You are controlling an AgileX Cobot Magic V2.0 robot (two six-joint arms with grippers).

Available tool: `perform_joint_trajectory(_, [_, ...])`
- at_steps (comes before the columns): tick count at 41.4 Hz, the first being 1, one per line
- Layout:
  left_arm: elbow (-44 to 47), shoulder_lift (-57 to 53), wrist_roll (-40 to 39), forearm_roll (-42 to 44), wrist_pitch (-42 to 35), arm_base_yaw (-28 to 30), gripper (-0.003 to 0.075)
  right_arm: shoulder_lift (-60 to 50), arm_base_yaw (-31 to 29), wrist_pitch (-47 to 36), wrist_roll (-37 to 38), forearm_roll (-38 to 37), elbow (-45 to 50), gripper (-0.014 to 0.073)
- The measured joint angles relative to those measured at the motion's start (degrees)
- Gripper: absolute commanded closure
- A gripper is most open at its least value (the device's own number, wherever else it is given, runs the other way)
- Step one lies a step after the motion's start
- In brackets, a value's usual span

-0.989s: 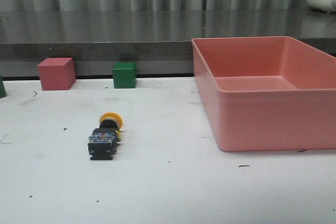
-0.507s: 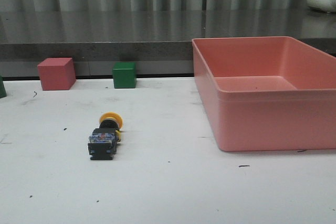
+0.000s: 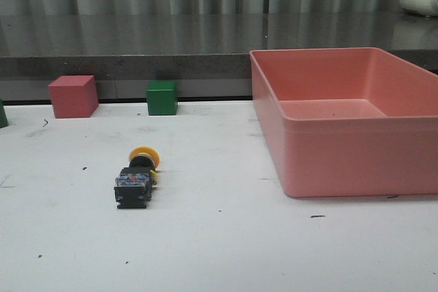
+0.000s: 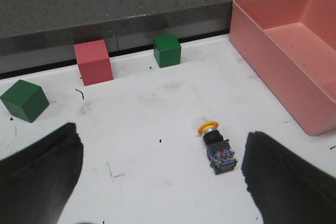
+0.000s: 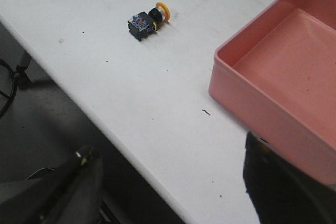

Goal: Place and stand button with both arms
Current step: 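Open the right gripper and withdraw it from the button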

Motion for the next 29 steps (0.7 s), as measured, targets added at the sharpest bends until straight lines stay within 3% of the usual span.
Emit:
perform_joint_trajectory(14, [-5.5,2.2,0.0,0.0,3.7,0.0,0.0122,-0.4,0.0,0.0,0.0,0.1,0.1,0.0023])
perform_joint_trajectory(29, [-19.8,19.0,0.4,0.0,21.2,-0.5,0.0122,-0.4,0.0,0.0,0.0,0.1,0.1,0.0023])
